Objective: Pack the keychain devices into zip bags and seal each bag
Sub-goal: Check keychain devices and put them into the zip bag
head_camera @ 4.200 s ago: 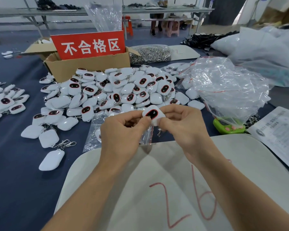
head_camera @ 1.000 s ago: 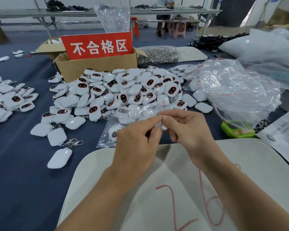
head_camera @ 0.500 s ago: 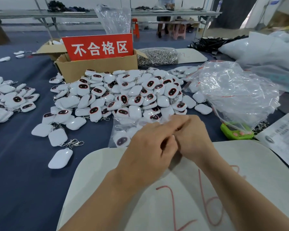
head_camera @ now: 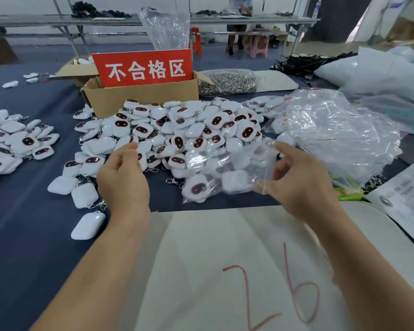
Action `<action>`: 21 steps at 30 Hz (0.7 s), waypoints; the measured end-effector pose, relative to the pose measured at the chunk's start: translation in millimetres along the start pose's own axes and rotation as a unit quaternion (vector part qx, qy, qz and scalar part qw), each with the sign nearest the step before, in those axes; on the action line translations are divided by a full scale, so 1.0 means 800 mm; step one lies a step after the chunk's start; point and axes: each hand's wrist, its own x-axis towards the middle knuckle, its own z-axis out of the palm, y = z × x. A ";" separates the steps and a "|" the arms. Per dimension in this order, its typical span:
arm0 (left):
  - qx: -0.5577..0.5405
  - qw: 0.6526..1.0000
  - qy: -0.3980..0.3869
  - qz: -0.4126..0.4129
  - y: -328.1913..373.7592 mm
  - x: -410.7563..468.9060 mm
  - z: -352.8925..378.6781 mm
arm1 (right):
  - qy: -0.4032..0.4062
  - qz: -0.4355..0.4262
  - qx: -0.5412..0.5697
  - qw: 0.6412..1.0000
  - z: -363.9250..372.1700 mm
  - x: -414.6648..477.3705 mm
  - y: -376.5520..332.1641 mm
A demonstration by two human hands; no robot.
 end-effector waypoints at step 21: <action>0.382 0.843 -0.326 0.190 -0.013 -0.045 0.014 | 0.283 -0.146 0.005 0.948 -0.002 -0.012 -0.004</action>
